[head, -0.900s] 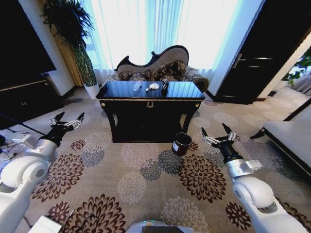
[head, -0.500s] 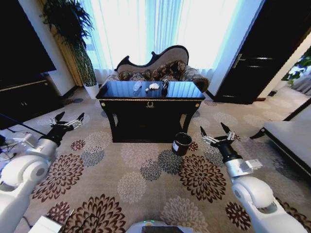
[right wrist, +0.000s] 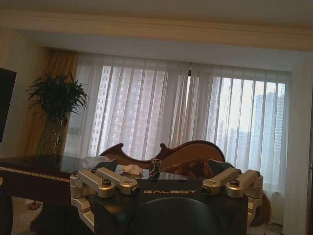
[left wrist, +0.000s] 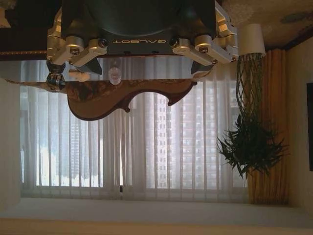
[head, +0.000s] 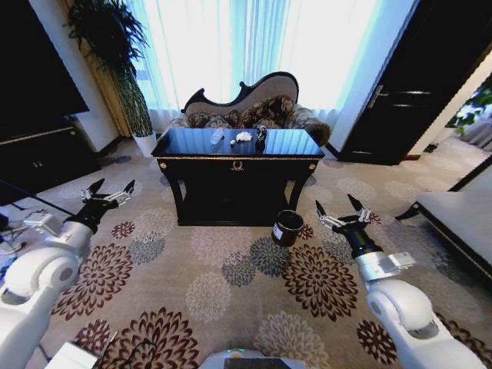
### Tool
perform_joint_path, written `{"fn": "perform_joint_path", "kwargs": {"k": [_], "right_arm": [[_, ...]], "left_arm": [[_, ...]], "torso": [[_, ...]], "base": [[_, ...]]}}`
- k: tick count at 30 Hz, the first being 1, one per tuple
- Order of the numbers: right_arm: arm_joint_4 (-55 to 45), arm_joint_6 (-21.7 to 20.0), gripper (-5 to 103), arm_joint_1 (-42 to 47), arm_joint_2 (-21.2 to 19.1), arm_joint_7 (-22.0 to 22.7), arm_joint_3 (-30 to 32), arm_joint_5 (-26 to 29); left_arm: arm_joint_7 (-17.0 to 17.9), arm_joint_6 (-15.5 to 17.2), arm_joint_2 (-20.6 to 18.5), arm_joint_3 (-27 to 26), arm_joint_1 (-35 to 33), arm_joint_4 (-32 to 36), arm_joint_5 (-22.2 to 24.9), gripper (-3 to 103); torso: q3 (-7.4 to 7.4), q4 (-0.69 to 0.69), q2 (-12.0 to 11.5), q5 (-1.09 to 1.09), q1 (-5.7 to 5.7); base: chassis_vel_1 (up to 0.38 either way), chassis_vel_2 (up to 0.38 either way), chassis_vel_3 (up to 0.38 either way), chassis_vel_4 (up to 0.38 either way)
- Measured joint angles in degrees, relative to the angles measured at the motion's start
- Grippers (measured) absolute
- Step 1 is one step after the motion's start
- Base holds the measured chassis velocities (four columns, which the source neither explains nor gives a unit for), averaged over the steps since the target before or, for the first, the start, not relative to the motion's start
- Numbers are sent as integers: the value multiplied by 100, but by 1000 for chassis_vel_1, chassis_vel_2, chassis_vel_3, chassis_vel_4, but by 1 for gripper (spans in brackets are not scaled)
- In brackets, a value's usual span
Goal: Move to the front of the table and place the trash on the table into the trash bin.
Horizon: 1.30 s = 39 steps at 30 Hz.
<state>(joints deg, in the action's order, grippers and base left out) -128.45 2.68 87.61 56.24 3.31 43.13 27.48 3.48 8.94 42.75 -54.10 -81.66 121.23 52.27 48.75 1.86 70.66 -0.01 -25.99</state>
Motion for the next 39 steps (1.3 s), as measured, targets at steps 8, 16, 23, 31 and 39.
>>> {"fn": "perform_joint_path", "kwargs": {"k": [8, 16, 23, 31, 39], "right_arm": [[-22, 11, 100, 33, 40, -32, -13, -8], [-30, 15, 100, 52, 52, -66, -13, -9], [-39, 6, 100, 63, 56, -90, -30, -14], [-46, -6, 100, 100, 46, -98, -14, -18], [-69, -13, 100, 111, 72, -98, -15, -17]], "left_arm": [[0, 0, 41, 39, -22, 21, -44, 100], [0, 0, 24, 40, -27, 20, -38, 100], [-5, 0, 34, 40, -34, 22, -36, 100], [-3, 0, 90, 59, -41, 26, -42, 100], [-2, 0, 102, 58, -71, 44, -55, 100]], "torso": [[0, 1, 0, 0, 0], [1, 0, -1, 0, -4], [1, 1, -1, 0, -2], [0, 0, -1, 0, -1], [1, -1, -1, 0, -2]], "base": [[-120, 115, 106, -125], [-186, 197, 206, -195], [-181, 167, 169, -181], [-157, 173, 162, -163], [-191, 187, 184, -191]]}}
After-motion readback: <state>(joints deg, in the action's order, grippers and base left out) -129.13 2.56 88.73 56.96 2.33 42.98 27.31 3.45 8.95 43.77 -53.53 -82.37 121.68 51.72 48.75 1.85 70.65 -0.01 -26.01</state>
